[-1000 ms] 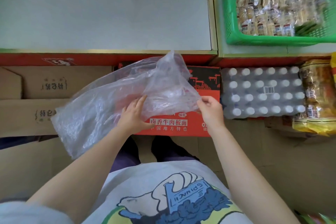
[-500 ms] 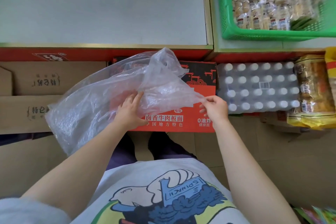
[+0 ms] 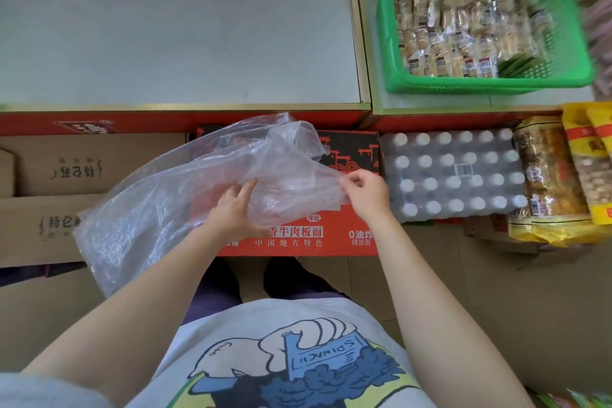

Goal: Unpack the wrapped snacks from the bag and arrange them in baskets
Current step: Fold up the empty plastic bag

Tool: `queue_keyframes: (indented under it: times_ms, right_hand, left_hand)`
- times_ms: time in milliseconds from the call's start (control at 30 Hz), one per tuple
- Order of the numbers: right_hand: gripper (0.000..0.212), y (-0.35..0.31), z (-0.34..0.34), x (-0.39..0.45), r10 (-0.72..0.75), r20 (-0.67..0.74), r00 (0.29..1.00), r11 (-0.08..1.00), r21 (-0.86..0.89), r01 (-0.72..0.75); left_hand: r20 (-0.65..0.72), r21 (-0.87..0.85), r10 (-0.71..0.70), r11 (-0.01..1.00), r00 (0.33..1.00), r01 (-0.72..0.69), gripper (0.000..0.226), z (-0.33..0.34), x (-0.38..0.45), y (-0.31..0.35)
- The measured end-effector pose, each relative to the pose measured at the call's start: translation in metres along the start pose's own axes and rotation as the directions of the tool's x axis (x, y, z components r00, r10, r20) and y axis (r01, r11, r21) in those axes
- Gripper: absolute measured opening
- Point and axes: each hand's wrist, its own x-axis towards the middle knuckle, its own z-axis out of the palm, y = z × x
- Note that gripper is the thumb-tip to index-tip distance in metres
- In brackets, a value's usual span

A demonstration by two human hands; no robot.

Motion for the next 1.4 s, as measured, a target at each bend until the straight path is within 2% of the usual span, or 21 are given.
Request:
queue_keyframes:
  times_ms: [67, 133, 167, 233, 300, 333, 367, 433, 500, 567, 633, 733, 800, 867, 933, 1000, 1100, 1167, 1233, 1300, 1400]
  right_hand:
    - [0.024, -0.001, -0.004, 0.004, 0.056, -0.173, 0.983, 0.997, 0.059, -0.047]
    - [0.034, -0.010, -0.006, 0.006, 0.067, -0.243, 0.968, 0.990, 0.133, -0.036]
    - [0.038, -0.017, -0.002, 0.006, 0.041, -0.204, 0.978, 0.986, 0.167, -0.007]
    - [0.051, -0.038, 0.013, 0.005, -0.053, -0.017, 0.998, 0.979, 0.194, 0.056]
    - [0.074, -0.055, 0.034, 0.006, -0.142, 0.086, 0.986, 0.987, 0.088, 0.135]
    - [0.070, -0.060, 0.043, 0.010, -0.183, 0.074, 0.980, 0.983, 0.036, 0.180]
    - [0.051, -0.064, 0.047, 0.015, -0.215, 0.026, 0.976, 0.977, -0.003, 0.215]
    - [0.011, -0.067, 0.041, 0.026, -0.198, -0.097, 0.975, 0.978, 0.039, 0.203]
    - [0.018, -0.064, 0.022, 0.034, -0.080, -0.221, 0.972, 0.982, 0.150, 0.115]
    - [0.025, -0.059, 0.004, 0.040, 0.052, -0.355, 0.933, 0.975, 0.222, 0.030]
    - [0.026, -0.063, -0.005, 0.040, 0.056, -0.414, 0.909, 0.976, 0.216, 0.038]
    - [0.040, -0.092, 0.000, 0.035, -0.174, -0.284, 0.943, 0.956, 0.181, 0.231]
    - [0.069, -0.114, 0.016, 0.039, -0.269, -0.067, 0.961, 0.951, 0.138, 0.276]
    - [0.089, -0.126, 0.040, 0.049, -0.279, 0.114, 0.954, 0.959, -0.010, 0.282]
    - [0.091, -0.125, 0.060, 0.060, -0.186, 0.167, 0.968, 0.968, -0.139, 0.210]
    - [0.085, -0.114, 0.072, 0.066, -0.062, 0.182, 0.981, 0.983, -0.161, 0.092]
    - [0.097, -0.092, 0.076, 0.067, 0.034, 0.265, 0.964, 0.988, -0.157, 0.008]
    - [0.116, -0.079, 0.073, 0.063, 0.055, 0.322, 0.945, 0.984, -0.179, 0.004]
    - [0.123, -0.064, 0.072, 0.056, 0.063, 0.358, 0.932, 0.968, -0.249, 0.030]
    - [0.108, -0.050, 0.070, 0.048, 0.074, 0.374, 0.924, 0.928, -0.366, 0.074]
    - [0.061, -0.038, 0.064, 0.039, 0.115, 0.393, 0.912, 0.874, -0.476, 0.096]
  left_hand:
    - [0.005, -0.010, 0.001, 1.000, 1.000, -0.001, 0.126, -0.001, 0.000, -0.001]
    - [0.011, -0.017, 0.005, 1.000, 1.000, -0.005, 0.125, -0.001, 0.000, -0.001]
    - [0.013, -0.018, 0.005, 1.000, 1.000, -0.005, 0.125, -0.001, -0.001, -0.001]
    - [0.012, -0.024, 0.004, 1.000, 1.000, -0.004, 0.125, -0.002, -0.001, 0.000]
    - [0.004, -0.030, -0.002, 1.000, 1.000, 0.002, 0.126, -0.004, -0.001, 0.002]
    - [0.005, -0.034, -0.010, 0.999, 1.000, 0.010, 0.125, -0.006, -0.001, 0.002]
    - [0.010, -0.037, -0.017, 0.999, 1.000, 0.017, 0.125, -0.008, -0.001, 0.003]
    - [0.023, -0.055, -0.028, 0.998, 0.999, 0.029, 0.124, -0.011, -0.001, 0.003]
    - [0.025, -0.088, -0.031, 0.996, 0.999, 0.033, 0.124, -0.012, 0.000, 0.000]
    - [0.021, -0.118, -0.031, 0.992, 0.999, 0.033, 0.122, -0.014, 0.002, -0.001]
    - [0.038, -0.172, -0.028, 0.984, 0.999, 0.035, 0.121, -0.019, 0.003, 0.000]
    - [-0.017, -0.244, 0.021, 0.969, 1.000, -0.024, 0.099, -0.038, 0.002, 0.008]
    - [-0.234, -0.237, 0.069, 0.963, 0.970, -0.125, 0.070, -0.055, 0.002, 0.012]
    - [-0.473, -0.192, 0.071, 0.965, 0.878, -0.181, 0.053, -0.072, 0.006, 0.010]
    - [-0.593, -0.114, 0.063, 0.980, 0.803, -0.161, 0.060, -0.088, 0.018, 0.002]
    - [-0.544, -0.009, 0.058, 0.997, 0.837, -0.075, 0.082, -0.099, 0.030, -0.009]
    - [-0.262, 0.111, 0.026, 0.994, 0.965, 0.003, 0.108, -0.099, 0.043, -0.024]
    - [-0.141, 0.193, 0.011, 0.981, 0.990, 0.016, 0.112, -0.088, 0.046, -0.032]
    - [-0.122, 0.258, 0.006, 0.966, 0.993, 0.026, 0.104, -0.077, 0.044, -0.036]
    - [-0.107, 0.292, 0.007, 0.956, 0.994, 0.025, 0.089, -0.067, 0.043, -0.039]
    - [-0.002, 0.360, -0.053, 0.932, 0.999, 0.051, 0.065, -0.061, 0.037, -0.046]
